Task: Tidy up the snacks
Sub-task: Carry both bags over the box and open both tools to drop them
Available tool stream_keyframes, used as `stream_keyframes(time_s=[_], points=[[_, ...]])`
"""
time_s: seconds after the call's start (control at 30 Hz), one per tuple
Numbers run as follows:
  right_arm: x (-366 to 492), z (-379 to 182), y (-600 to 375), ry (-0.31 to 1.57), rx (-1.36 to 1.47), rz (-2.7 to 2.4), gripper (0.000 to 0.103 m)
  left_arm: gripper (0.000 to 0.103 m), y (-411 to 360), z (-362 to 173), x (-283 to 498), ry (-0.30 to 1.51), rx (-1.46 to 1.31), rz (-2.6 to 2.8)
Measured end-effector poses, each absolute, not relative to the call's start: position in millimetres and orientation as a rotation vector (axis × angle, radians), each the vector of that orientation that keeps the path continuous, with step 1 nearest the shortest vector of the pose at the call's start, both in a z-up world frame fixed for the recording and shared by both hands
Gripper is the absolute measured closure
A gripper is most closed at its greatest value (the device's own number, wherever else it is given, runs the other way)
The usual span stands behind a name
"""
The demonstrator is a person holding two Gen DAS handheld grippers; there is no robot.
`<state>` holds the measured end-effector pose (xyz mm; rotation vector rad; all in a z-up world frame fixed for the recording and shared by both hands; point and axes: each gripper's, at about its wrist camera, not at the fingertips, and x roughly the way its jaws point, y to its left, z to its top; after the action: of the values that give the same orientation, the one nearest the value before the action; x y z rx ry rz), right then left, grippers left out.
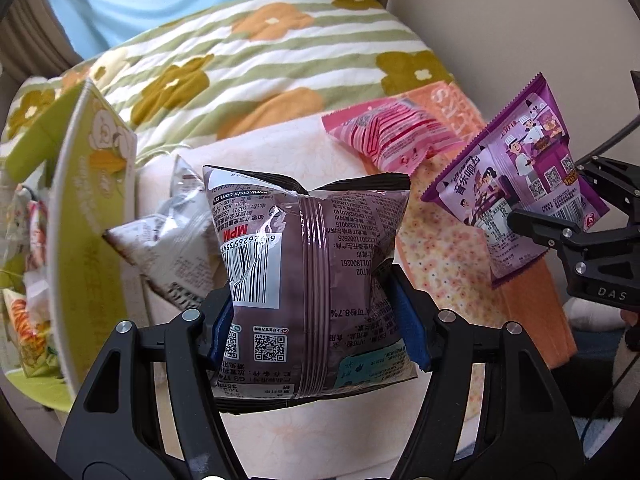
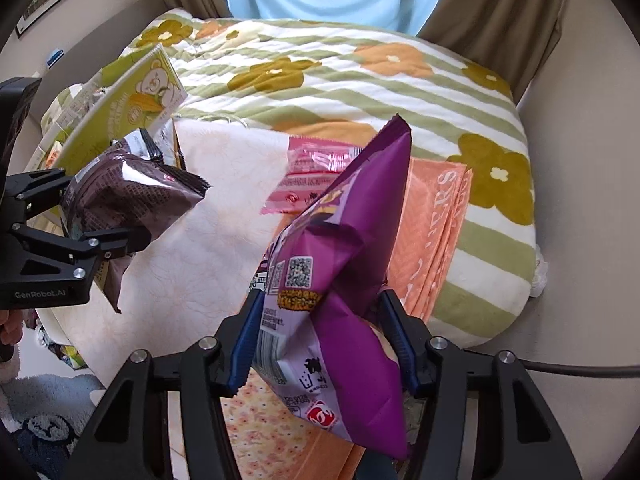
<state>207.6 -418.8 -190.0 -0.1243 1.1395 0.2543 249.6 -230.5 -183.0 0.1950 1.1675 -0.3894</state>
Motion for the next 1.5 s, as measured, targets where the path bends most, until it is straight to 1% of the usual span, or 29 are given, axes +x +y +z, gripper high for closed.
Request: stream_keyframes(time_s=[0.17,0.37,0.5,0.67,0.83,1.07,1.5], points=[[194,-149,-401,1.067,-0.069,0.216,0.049,0.039,-192,-138,243,1.091,0.145,-0.419],[200,-110,-360,0.993,-0.032,0.239,0.049,0.039,-126,-91,244,0.998,0.096,-0.372],[210,-89,-325,0.936,-0.025,0.287,0.049,0.039,-76,-70,249,0.95,0.077,-0.312],[235,-72,-270,0.885,-0.019,0.362,0.049,0.039,-17,-59,261,0.92,0.074,-0.229],[261,-67,-215,0.864,-0.002,0.422,0.049,0.039,34,-63,278,0.932,0.069,-0.173],[296,-68,-144,0.858,-0.046,0.442,0.049,0.039,88,-92,303,0.998,0.059,-0.176],[367,-106,-82,0.89,-0.26,0.403,0.049,0.039,109,-133,338,1.078,0.011,-0.145]])
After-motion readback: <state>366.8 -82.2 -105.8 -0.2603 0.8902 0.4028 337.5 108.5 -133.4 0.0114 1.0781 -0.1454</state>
